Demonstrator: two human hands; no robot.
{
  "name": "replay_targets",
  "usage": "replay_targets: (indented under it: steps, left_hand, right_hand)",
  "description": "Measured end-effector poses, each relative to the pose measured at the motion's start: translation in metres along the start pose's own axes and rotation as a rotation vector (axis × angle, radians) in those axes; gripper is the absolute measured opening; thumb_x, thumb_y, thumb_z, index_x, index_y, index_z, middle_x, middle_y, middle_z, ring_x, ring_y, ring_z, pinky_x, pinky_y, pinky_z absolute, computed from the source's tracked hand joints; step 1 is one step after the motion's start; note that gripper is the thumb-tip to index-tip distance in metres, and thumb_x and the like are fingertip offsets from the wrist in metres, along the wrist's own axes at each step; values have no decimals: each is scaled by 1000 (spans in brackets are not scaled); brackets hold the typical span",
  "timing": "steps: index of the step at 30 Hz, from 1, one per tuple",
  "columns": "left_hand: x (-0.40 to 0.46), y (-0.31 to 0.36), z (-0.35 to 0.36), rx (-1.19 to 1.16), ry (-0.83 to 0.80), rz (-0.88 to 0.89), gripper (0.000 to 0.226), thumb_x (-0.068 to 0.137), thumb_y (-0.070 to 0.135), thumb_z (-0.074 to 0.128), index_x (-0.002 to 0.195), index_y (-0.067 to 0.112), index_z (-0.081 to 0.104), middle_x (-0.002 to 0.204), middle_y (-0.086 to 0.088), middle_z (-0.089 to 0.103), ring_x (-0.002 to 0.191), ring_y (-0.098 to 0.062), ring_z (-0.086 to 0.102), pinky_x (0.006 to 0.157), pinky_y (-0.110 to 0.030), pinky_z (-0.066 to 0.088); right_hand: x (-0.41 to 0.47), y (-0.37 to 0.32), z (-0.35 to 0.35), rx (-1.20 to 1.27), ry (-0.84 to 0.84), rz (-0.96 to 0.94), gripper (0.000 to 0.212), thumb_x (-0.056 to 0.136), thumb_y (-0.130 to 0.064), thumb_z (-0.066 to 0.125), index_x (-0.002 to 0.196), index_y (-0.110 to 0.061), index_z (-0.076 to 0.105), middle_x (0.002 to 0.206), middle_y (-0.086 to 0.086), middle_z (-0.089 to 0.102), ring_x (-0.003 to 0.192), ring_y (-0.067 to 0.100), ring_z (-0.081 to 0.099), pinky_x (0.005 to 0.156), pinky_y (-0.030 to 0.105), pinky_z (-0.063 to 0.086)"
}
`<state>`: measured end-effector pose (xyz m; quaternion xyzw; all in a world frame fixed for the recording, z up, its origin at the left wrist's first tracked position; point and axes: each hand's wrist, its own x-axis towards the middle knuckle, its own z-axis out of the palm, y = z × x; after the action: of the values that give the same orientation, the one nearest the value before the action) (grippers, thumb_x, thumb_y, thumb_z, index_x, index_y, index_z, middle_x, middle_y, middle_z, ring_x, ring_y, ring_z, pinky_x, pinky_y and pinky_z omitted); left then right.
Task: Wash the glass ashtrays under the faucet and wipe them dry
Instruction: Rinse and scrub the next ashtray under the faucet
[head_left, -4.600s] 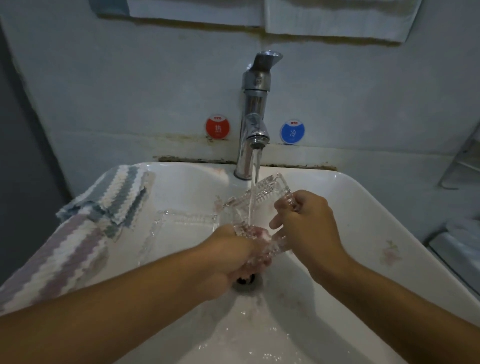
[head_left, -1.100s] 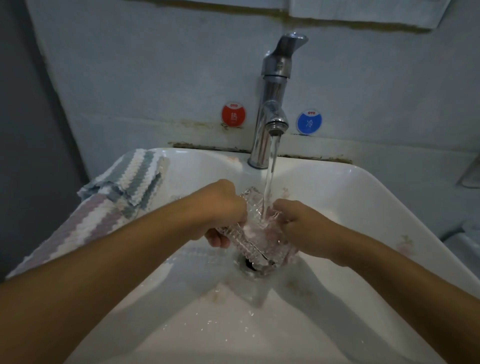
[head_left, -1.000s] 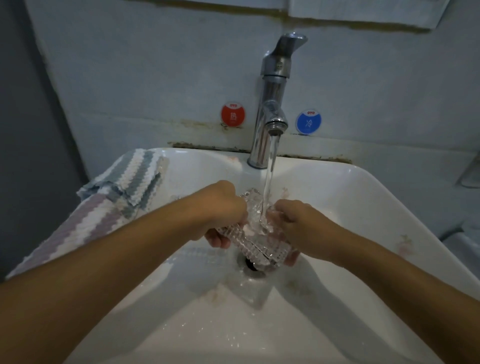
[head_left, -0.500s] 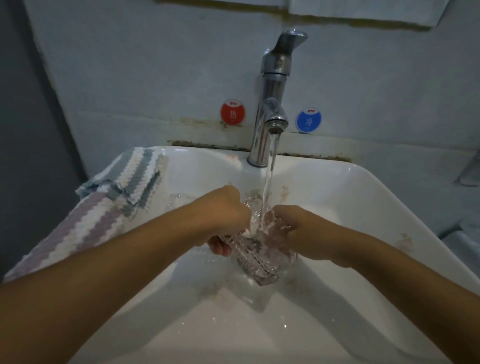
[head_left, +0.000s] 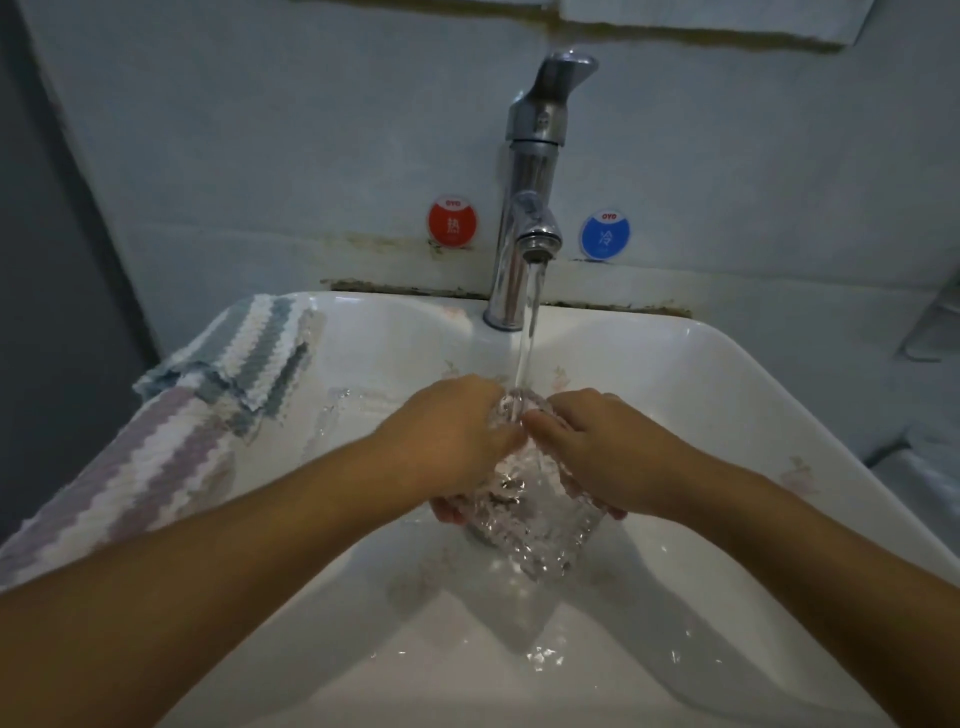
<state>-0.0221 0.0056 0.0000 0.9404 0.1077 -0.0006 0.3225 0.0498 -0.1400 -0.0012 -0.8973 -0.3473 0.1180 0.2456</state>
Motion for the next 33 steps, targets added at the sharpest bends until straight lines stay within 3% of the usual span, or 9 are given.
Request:
replay_targets:
  steps: [6,9,11,14,17,19,23,27,33]
  left_hand:
    - [9,-4,11,209,11,152,31,107,24,40,87,10,58,76,-5,59,67,-18,58,57,-25,43]
    - [13,-7,15,146,-73,130,22,105,11,39,109,-2,56,88,-15,61,75,-25,62,65,-36,53]
    - [9,-5,17,92,-85,150,23,107,17,35,121,3,46,96,-15,62,81,-24,61,74,-41,53]
    - [7,-3,20,80,-12,198,22,106,25,41,120,14,53,104,-8,66,89,-19,64,80,-38,56]
    - [12,-5,19,82,29,192,20,103,28,50,92,19,64,81,3,67,70,-5,63,60,-15,47]
    - [12,-5,17,118,-12,188,32,104,27,49,74,19,57,69,1,60,59,-8,56,53,-15,40]
    - [11,-6,15,144,-125,145,21,105,11,41,91,3,55,87,-17,58,70,-17,47,62,-28,39]
    - [13,-5,16,68,-133,139,23,106,19,36,100,6,54,84,-9,53,71,-16,46,63,-29,39]
    - [14,-7,19,26,-18,171,21,104,28,47,111,16,64,96,-1,71,83,-13,67,76,-30,55]
  right_hand:
    - [-3,-3,-8,-60,-42,-7,45,106,-36,40,90,0,61,76,20,64,43,23,60,37,23,44]
    - [-4,-5,-10,-96,-45,13,44,106,-36,41,89,-1,61,69,16,63,36,12,55,36,17,39]
    - [-4,-5,-8,-122,-46,10,41,106,-36,42,80,-7,57,65,12,62,35,10,56,36,17,40]
    - [-3,-3,-8,-162,-54,12,36,106,-32,43,76,-14,53,70,13,63,41,18,62,38,22,45]
    - [-2,-1,-8,-123,-51,41,37,105,-34,44,77,-13,53,65,8,60,32,9,54,35,19,41]
    - [-2,-1,-6,-127,-68,47,39,105,-38,44,78,-12,54,64,8,60,32,10,54,37,20,41]
    - [-2,-1,-3,-166,-97,62,43,104,-39,44,77,-8,56,62,11,62,44,20,60,46,25,47]
    - [-2,-3,-7,-197,-57,54,42,103,-42,45,82,-8,57,65,10,63,47,22,64,48,27,52]
    - [-1,-1,-9,-216,-42,50,37,103,-38,45,84,-9,57,69,10,64,43,17,63,41,21,47]
